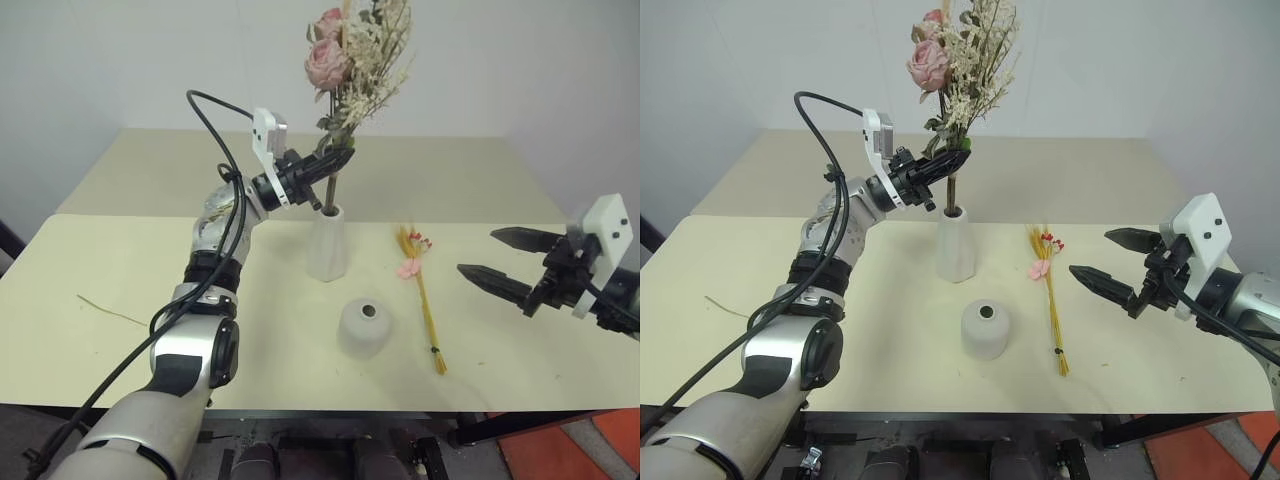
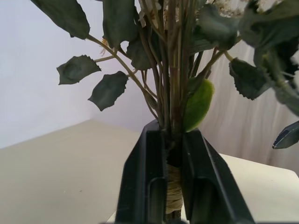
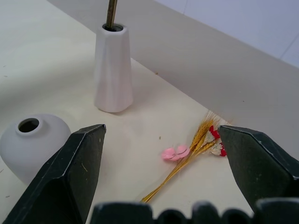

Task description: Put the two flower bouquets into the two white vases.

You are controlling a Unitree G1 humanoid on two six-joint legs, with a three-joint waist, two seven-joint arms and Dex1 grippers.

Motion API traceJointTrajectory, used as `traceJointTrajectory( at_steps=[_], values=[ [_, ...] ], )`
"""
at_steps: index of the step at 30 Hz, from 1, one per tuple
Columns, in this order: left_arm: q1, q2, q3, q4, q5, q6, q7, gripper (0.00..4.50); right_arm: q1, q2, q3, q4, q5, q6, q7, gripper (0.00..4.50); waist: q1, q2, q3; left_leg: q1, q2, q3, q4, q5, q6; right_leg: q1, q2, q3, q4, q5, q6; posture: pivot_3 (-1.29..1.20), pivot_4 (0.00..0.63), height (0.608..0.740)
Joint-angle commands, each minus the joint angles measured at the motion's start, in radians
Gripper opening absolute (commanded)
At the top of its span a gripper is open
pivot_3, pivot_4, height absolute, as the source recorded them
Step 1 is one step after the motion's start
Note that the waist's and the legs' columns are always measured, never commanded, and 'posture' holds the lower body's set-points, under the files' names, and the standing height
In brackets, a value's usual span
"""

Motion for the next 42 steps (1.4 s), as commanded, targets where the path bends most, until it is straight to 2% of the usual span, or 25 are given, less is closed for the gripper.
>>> traceJointTrajectory(
  at_steps=[1,5,9,18,24,27,30,34,39,42],
  values=[
    [-0.005,0.02,-0.003,-0.022,-0.006,0.02,-0.011,1.74,-0.012,-0.015,-0.025,-0.007,-0.01,-0.03,0.001,4.5,-0.001,0.0,0.0,0.0,0.0,0.0,0.0,0.0,0.0,0.0,0.0,0.0,0.0,0.0,0.0,0.0,0.15,0.74],
    [0.022,0.048,-0.003,-0.075,-0.018,0.058,-0.033,3.11,-0.012,-0.013,-0.018,-0.007,-0.017,-0.033,0.005,4.5,-0.002,0.0,0.0,0.0,0.0,0.0,0.0,0.0,0.0,0.0,0.0,0.0,0.0,0.0,0.0,0.0,0.15,0.74],
    [0.114,0.129,-0.013,-0.228,-0.045,0.16,-0.087,4.48,-0.013,-0.013,-0.011,-0.004,-0.023,-0.036,0.01,4.5,-0.005,0.0,0.0,0.0,0.0,0.0,0.0,0.0,0.0,0.0,0.0,0.0,0.001,0.0,0.0,0.0,0.15,0.74],
    [0.472,0.433,-0.015,-0.692,-0.151,0.387,-0.237,4.48,0.007,-0.008,-0.003,0.001,-0.035,-0.043,0.028,4.5,-0.007,0.0,0.0,0.001,0.001,0.0,-0.001,0.0,0.0,-0.001,0.0,0.0,0.002,0.0,-0.001,0.0,0.15,0.74],
    [0.574,0.586,-0.028,-0.819,-0.196,0.424,-0.344,4.48,-0.025,-0.019,0.064,0.039,-0.054,-0.016,0.019,4.5,0.004,0.0,0.0,0.001,0.002,0.0,0.0,0.0,0.0,0.0,0.0,-0.001,0.001,-0.002,-0.003,0.0,0.15,0.74],
    [0.586,0.637,-0.047,-0.841,-0.188,0.381,-0.415,4.48,-0.083,-0.025,0.157,0.078,-0.053,0.121,-0.049,4.5,0.0,0.0,0.0,0.001,0.002,0.001,0.0,0.0,0.0,0.0,0.0,-0.001,0.001,-0.003,-0.005,0.0,0.15,0.74],
    [0.575,0.655,-0.061,-0.83,-0.178,0.353,-0.444,4.48,-0.187,-0.023,0.265,0.134,-0.066,0.296,-0.13,4.5,-0.004,0.0,0.0,0.002,0.002,0.001,0.0,0.0,0.0,-0.001,0.0,-0.001,0.002,-0.004,-0.007,0.0,0.15,0.74],
    [0.543,0.645,-0.068,-0.809,-0.18,0.343,-0.443,4.48,-0.406,0.064,0.43,0.281,-0.127,0.536,-0.255,4.5,-0.014,0.0,0.0,0.001,0.002,0.001,0.0,0.0,0.0,-0.002,0.0,0.0,0.003,-0.003,-0.01,0.0,0.15,0.74],
    [0.539,0.632,-0.075,-0.814,-0.184,0.33,-0.442,4.48,-0.532,0.138,0.571,0.454,-0.182,0.599,-0.245,4.5,-0.014,0.0,0.0,-0.001,0.002,0.001,-0.002,0.0,0.001,-0.003,0.001,0.0,0.002,-0.002,-0.005,0.0,0.15,0.74],
    [0.542,0.622,-0.076,-0.817,-0.183,0.326,-0.432,4.48,-0.598,0.191,0.66,0.608,-0.261,0.546,-0.254,4.5,-0.012,0.0,0.0,-0.005,0.002,0.001,-0.002,-0.001,0.001,-0.007,0.0,-0.001,0.001,0.0,-0.007,0.0,0.15,0.74]
  ],
)
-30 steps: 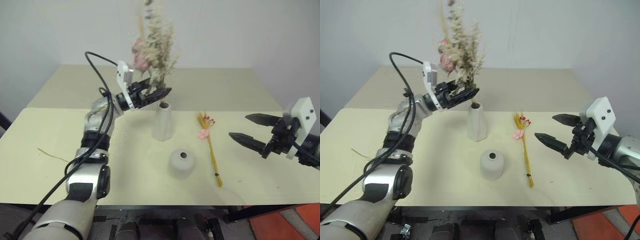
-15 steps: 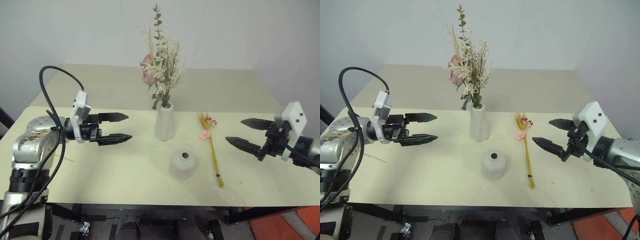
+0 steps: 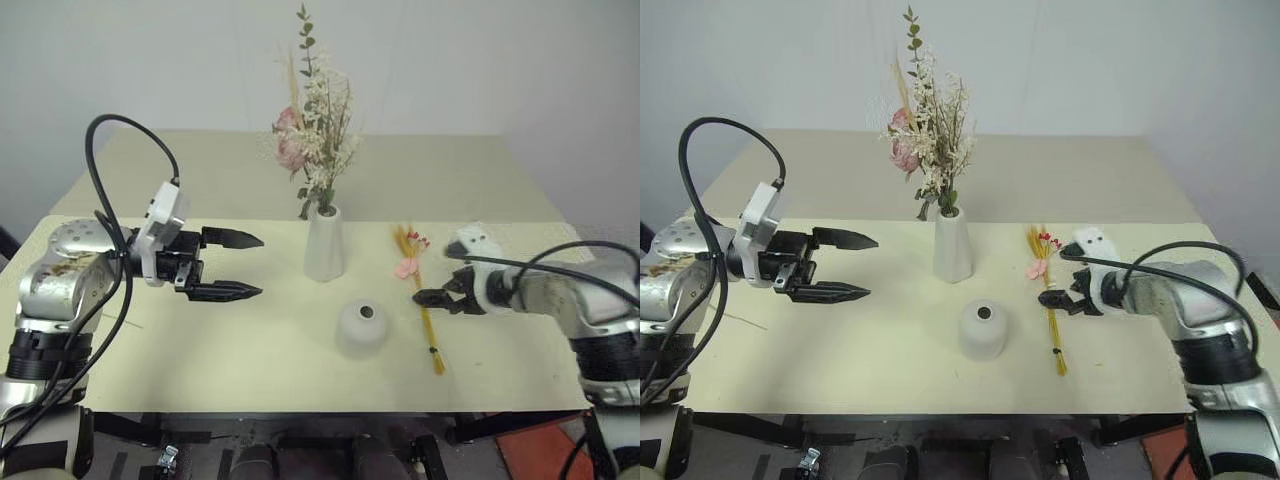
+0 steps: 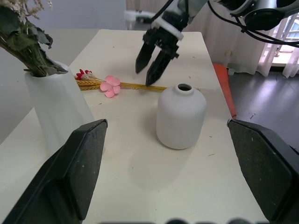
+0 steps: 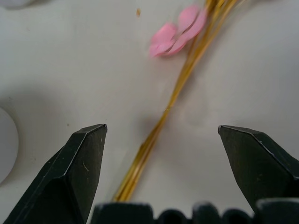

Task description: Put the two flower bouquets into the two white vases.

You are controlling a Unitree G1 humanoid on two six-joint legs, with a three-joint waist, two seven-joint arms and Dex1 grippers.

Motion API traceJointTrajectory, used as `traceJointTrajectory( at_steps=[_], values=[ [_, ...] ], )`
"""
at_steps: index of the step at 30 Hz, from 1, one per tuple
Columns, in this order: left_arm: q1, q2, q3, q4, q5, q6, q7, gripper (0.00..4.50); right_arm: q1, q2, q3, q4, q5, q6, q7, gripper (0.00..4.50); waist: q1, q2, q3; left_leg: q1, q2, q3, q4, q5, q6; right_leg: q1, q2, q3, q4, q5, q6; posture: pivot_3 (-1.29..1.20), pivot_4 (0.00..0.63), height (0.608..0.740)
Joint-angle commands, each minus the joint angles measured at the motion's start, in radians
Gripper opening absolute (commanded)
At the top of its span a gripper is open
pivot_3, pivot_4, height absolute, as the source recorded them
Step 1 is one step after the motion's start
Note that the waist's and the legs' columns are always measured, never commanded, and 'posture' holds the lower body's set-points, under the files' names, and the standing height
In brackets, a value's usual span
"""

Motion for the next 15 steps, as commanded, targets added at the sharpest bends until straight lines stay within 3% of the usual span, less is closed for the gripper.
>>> traceJointTrajectory(
  at_steps=[1,2,6,15],
  values=[
    [-0.006,-0.005,0.009,-0.024,-0.018,-0.021,0.01,4.48,-0.097,0.05,0.09,0.178,-0.111,-0.068,-0.002,4.5,-0.001,0.0,0.0,-0.001,0.0,0.0,0.001,0.0,0.0,-0.001,0.0,0.0,0.0,0.001,-0.001,0.0,0.15,0.74],
    [-0.001,-0.006,0.011,-0.029,-0.02,-0.022,0.013,4.48,-0.115,0.067,0.117,0.216,-0.139,-0.102,0.005,4.5,-0.005,0.0,0.0,-0.001,0.0,0.0,0.001,0.0,0.0,-0.002,0.0,0.0,0.0,0.002,-0.001,0.0,0.15,0.74],
    [0.011,-0.007,0.016,-0.043,-0.023,-0.02,0.028,4.5,-0.139,0.11,0.15,0.298,-0.216,-0.209,0.023,3.6,-0.012,-0.001,-0.001,0.0,0.0,0.0,0.002,0.0,0.0,-0.001,0.001,0.0,0.002,0.0,0.003,0.0,0.15,0.74],
    [0.056,0.022,0.037,-0.093,-0.042,-0.006,0.05,4.5,-0.059,0.143,0.071,0.195,-0.248,-0.292,0.044,0.42,-0.019,-0.002,-0.001,0.006,0.001,0.0,0.001,0.0,0.0,0.004,0.001,0.0,0.002,0.0,0.003,0.0,0.15,0.74]
  ],
)
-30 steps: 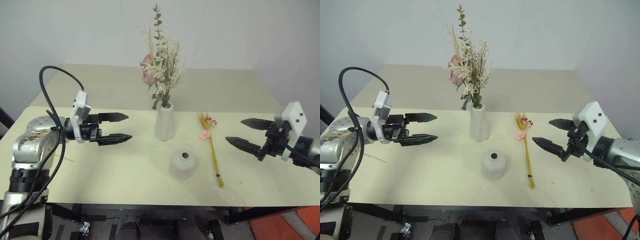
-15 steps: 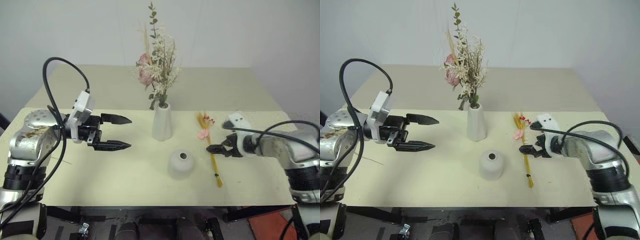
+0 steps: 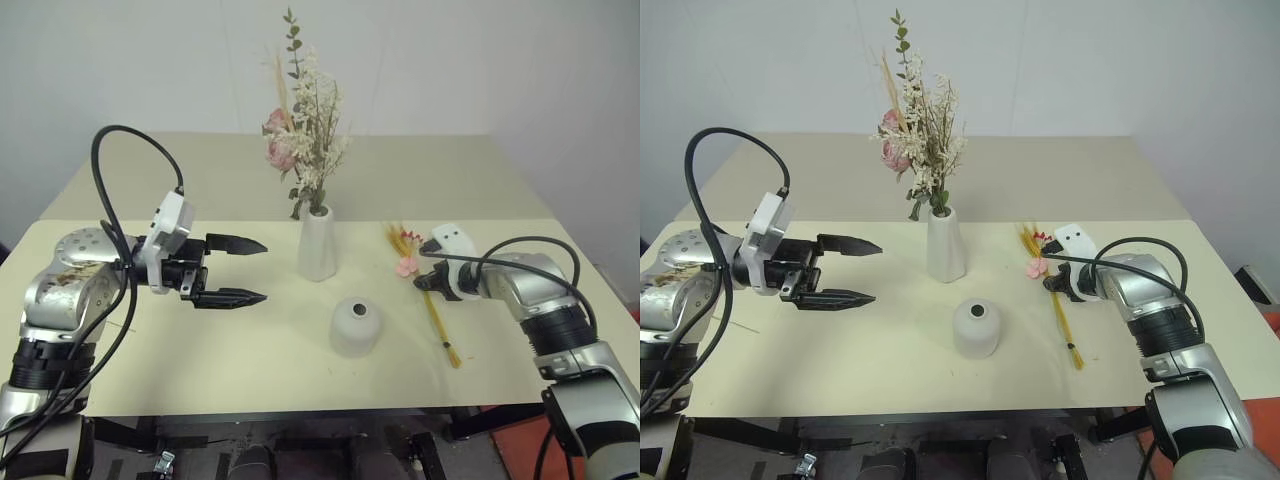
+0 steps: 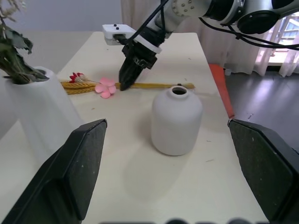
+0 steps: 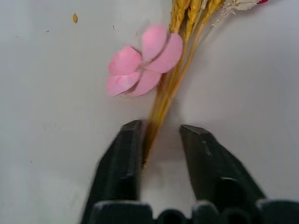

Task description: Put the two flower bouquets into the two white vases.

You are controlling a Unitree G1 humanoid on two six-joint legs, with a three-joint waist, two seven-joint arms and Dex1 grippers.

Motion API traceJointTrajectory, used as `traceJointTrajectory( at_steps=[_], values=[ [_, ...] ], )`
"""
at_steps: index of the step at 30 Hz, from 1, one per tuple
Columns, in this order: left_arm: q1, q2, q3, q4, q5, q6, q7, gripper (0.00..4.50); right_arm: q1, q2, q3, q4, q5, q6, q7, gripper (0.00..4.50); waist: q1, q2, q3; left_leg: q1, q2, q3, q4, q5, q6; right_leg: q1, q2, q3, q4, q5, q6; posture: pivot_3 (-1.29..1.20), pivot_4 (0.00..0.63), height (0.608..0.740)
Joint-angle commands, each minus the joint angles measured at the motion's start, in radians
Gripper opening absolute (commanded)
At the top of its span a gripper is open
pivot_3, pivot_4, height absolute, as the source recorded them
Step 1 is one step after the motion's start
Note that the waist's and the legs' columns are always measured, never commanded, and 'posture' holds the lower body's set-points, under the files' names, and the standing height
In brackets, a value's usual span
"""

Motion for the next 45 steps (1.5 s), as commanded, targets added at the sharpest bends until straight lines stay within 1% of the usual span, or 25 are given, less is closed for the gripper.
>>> traceJointTrajectory(
  at_steps=[1,3,7,10,13,16,19,22,26,28,34,41,45],
  values=[
    [0.0,0.027,0.032,-0.042,-0.026,0.0,0.007,4.5,0.048,0.037,-0.075,-0.079,0.012,-0.033,-0.016,0.07,0.001,0.0,0.0,0.0,0.0,0.0,0.0,0.0,0.0,0.0,0.0,0.0,0.0,0.0,0.0,0.0,0.15,0.74],
    [-0.002,0.032,0.029,-0.043,-0.028,0.002,0.008,4.5,0.062,0.082,-0.172,-0.106,0.023,-0.072,-0.073,0.02,0.001,0.0,0.0,0.0,0.0,0.0,0.0,0.0,0.0,0.0,0.0,0.0,0.0,0.0,0.0,0.0,0.15,0.74],
    [-0.015,0.034,0.017,-0.032,-0.031,0.005,0.008,4.5,0.057,0.189,-0.426,-0.187,0.098,-0.148,-0.184,0.02,0.003,0.001,0.001,-0.001,0.0,0.0,0.0,0.0,0.0,-0.001,0.0,0.0,0.0,0.0,0.0,0.0,0.15,0.74],
    [-0.027,0.033,0.008,-0.02,-0.034,0.01,-0.002,4.5,0.057,0.232,-0.548,-0.313,0.176,-0.164,-0.212,0.02,0.007,0.001,0.001,-0.002,0.0,0.0,-0.001,0.0,0.0,-0.001,0.0,0.0,0.0,0.0,0.0,0.0,0.15,0.74],
    [-0.048,0.028,-0.003,0.003,-0.03,0.011,-0.014,4.5,0.054,0.287,-0.692,-0.458,0.353,-0.145,-0.218,0.02,0.009,0.001,0.001,-0.003,0.0,0.0,-0.001,0.0,0.0,-0.001,0.0,-0.001,-0.001,0.0,0.001,0.0,0.15,0.74],
    [-0.073,0.022,-0.018,0.037,-0.021,0.005,-0.031,4.5,0.07,0.327,-0.752,-0.585,0.494,-0.142,-0.235,0.02,0.006,0.002,0.001,-0.004,0.0,-0.001,-0.001,0.0,0.0,-0.002,0.0,-0.001,-0.001,0.0,0.001,0.0,0.15,0.74],
    [-0.096,0.011,-0.036,0.071,-0.011,-0.006,-0.044,4.5,0.106,0.35,-0.733,-0.703,0.58,-0.162,-0.244,0.02,0.005,0.002,0.001,-0.003,0.0,-0.001,-0.001,0.0,0.0,-0.002,0.0,-0.001,0.0,0.0,0.001,0.0,0.15,0.74],
    [-0.116,-0.002,-0.052,0.098,-0.004,-0.015,-0.056,4.5,0.149,0.376,-0.673,-0.788,0.632,-0.183,-0.249,0.02,0.002,0.002,0.001,-0.002,0.0,-0.001,-0.001,0.0,0.0,-0.002,0.0,-0.001,0.0,-0.001,0.0,0.0,0.15,0.74],
    [-0.131,-0.004,-0.063,0.117,0.004,-0.021,-0.067,4.5,0.228,0.377,-0.521,-0.861,0.546,-0.248,-0.232,0.02,0.002,0.002,0.001,-0.002,0.0,-0.001,-0.001,0.0,0.0,-0.002,0.0,-0.001,0.001,-0.001,0.0,0.0,0.15,0.74],
    [-0.133,-0.004,-0.066,0.123,0.008,-0.025,-0.071,4.5,0.241,0.394,-0.48,-0.865,0.544,-0.275,-0.236,0.02,0.002,0.002,0.001,-0.002,0.0,-0.001,-0.001,0.0,0.0,-0.002,0.0,-0.001,0.0,-0.001,0.0,0.0,0.15,0.74],
    [-0.138,-0.006,-0.067,0.124,0.018,-0.027,-0.071,4.5,0.238,0.429,-0.414,-0.857,0.548,-0.327,-0.257,0.02,0.005,0.002,0.001,-0.003,0.0,-0.001,-0.001,0.0,0.0,-0.002,0.0,-0.001,0.0,-0.001,0.0,0.0,0.15,0.74],
    [-0.133,0.009,-0.06,0.124,0.021,-0.028,-0.07,4.5,0.234,0.453,-0.363,-0.829,0.547,-0.367,-0.257,0.02,0.005,0.002,0.001,-0.003,0.0,-0.001,-0.001,0.0,0.0,-0.003,0.0,-0.001,0.0,-0.001,0.0,0.0,0.15,0.74],
    [-0.128,0.022,-0.052,0.115,0.016,-0.02,-0.068,4.5,0.254,0.449,-0.336,-0.814,0.53,-0.392,-0.24,0.02,0.005,0.002,0.001,-0.003,0.0,-0.001,-0.001,0.0,0.0,-0.003,0.0,-0.001,0.0,-0.001,0.0,0.0,0.15,0.74]
  ],
)
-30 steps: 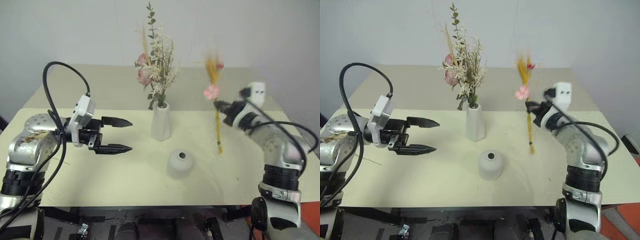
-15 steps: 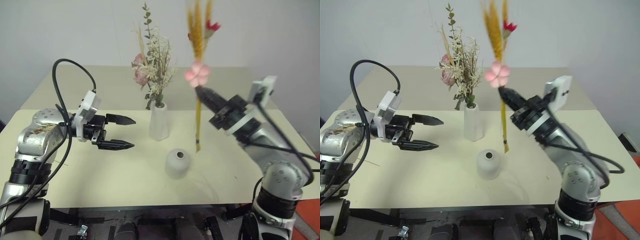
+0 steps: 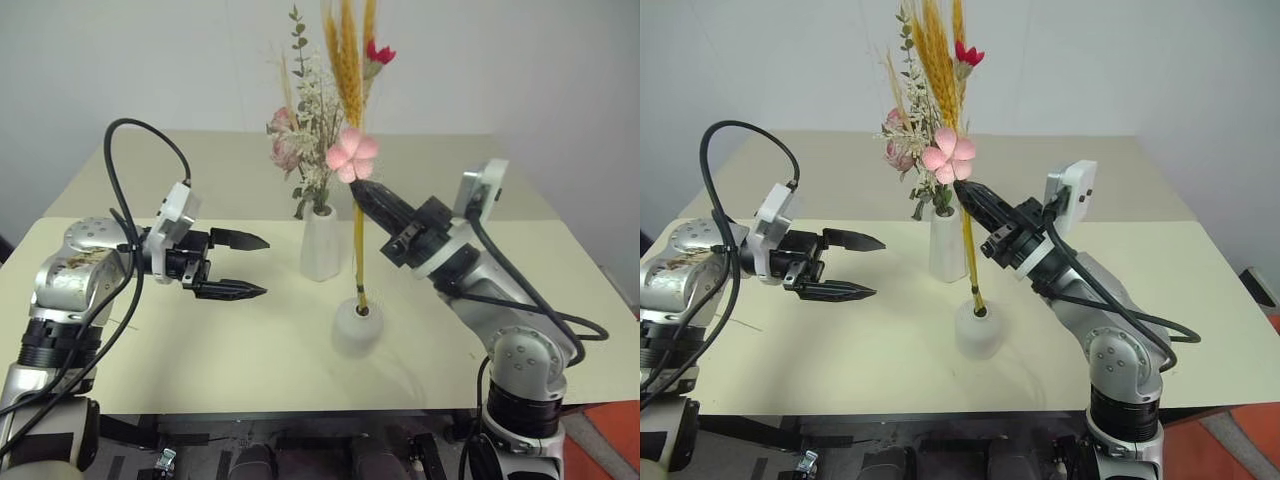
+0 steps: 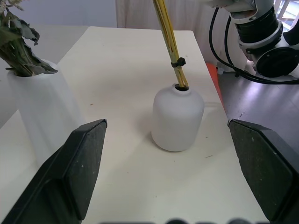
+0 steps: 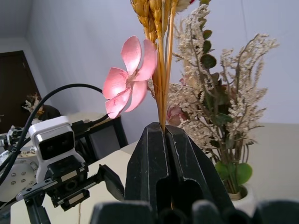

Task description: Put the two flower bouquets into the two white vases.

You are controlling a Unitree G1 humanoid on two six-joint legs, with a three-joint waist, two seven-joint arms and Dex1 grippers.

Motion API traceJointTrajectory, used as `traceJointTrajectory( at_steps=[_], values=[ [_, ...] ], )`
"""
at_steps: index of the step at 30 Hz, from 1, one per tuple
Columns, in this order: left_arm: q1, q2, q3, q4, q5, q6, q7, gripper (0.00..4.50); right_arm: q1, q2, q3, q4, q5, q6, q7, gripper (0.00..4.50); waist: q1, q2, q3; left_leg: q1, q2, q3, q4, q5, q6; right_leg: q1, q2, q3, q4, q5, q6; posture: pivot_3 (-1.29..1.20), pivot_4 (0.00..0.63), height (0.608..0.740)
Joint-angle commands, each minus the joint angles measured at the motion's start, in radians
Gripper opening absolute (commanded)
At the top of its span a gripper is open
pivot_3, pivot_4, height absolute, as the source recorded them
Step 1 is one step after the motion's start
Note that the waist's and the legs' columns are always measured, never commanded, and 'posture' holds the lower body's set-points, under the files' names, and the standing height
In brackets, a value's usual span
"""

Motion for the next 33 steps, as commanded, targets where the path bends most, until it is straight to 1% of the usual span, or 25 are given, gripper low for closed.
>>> traceJointTrajectory(
  at_steps=[1,12,23,33],
  values=[
    [-0.021,0.026,0.022,-0.021,-0.005,0.0,-0.002,4.5,0.01,-0.004,0.011,-0.006,-0.016,-0.052,0.014,0.02,0.0,0.0,0.0,0.0,0.0,0.0,0.0,0.0,0.0,0.0,0.0,0.0,0.0,0.0,0.0,0.0,0.15,0.74],
    [-0.03,0.035,0.018,-0.017,-0.006,0.001,-0.001,4.5,0.037,-0.024,0.028,0.016,-0.047,-0.092,0.029,0.02,0.0,0.0,0.0,0.0,0.0,0.0,0.0,0.0,0.0,0.0,0.0,0.0,0.0,0.0,0.0,0.0,0.15,0.74],
    [-0.048,0.017,0.001,-0.005,0.0,-0.003,-0.001,4.5,0.0,-0.024,0.002,0.016,-0.015,-0.095,0.005,0.02,0.001,0.0,0.0,0.0,0.0,0.0,0.0,0.0,0.0,0.0,0.0,0.0,0.0,0.0,0.0,0.0,0.15,0.74],
    [-0.056,0.01,-0.003,0.005,0.005,-0.008,-0.006,4.5,0.021,-0.03,0.015,0.019,-0.021,-0.098,0.0,0.02,0.001,0.0,0.0,-0.001,0.0,0.0,0.0,0.0,0.0,-0.001,0.0,0.0,0.0,0.0,0.0,0.0,0.15,0.74]
  ],
)
